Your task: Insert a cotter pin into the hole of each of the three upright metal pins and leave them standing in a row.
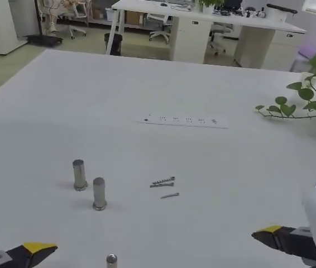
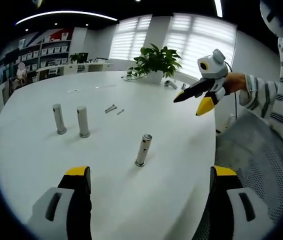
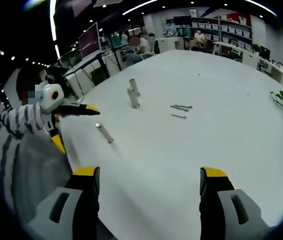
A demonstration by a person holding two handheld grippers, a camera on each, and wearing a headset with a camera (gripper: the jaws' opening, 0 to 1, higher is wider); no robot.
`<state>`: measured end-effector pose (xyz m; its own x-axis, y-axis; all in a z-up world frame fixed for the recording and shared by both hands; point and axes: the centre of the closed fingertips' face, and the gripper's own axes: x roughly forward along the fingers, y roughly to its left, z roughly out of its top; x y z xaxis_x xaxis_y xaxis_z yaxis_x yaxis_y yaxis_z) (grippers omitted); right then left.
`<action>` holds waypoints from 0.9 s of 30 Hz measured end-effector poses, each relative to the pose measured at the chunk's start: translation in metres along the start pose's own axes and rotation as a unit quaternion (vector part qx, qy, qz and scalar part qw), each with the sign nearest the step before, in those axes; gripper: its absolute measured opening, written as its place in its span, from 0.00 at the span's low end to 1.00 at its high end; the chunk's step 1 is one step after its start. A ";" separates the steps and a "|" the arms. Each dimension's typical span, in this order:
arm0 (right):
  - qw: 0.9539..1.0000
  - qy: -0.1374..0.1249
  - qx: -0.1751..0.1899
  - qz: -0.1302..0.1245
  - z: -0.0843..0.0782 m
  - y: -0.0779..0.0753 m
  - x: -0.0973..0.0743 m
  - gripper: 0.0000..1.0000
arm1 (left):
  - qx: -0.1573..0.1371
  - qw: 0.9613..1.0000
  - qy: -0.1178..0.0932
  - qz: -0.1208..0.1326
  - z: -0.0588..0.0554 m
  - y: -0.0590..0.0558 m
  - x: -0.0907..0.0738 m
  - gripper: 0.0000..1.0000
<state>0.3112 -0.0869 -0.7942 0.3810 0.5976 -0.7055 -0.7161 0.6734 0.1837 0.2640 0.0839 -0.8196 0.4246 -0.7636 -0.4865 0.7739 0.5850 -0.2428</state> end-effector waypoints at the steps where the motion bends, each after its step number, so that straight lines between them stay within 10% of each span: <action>1: 1.000 -0.001 -0.007 0.002 0.003 -0.001 0.001 0.83 | -0.001 1.000 0.000 0.000 0.000 0.000 0.000 0.99; 13: 0.995 0.020 -0.087 0.050 0.038 -0.009 0.010 0.83 | -0.014 1.000 -0.004 0.009 -0.007 0.003 -0.001 0.99; 27: 0.962 0.125 -0.225 0.096 0.038 -0.014 0.031 0.76 | -0.041 0.998 -0.033 0.040 0.000 0.014 -0.011 0.99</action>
<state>0.3552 -0.0618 -0.7925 0.1052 0.5308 -0.8409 -0.9611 0.2715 0.0511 0.2698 0.1008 -0.8177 0.5147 -0.7288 -0.4516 0.6963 0.6627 -0.2758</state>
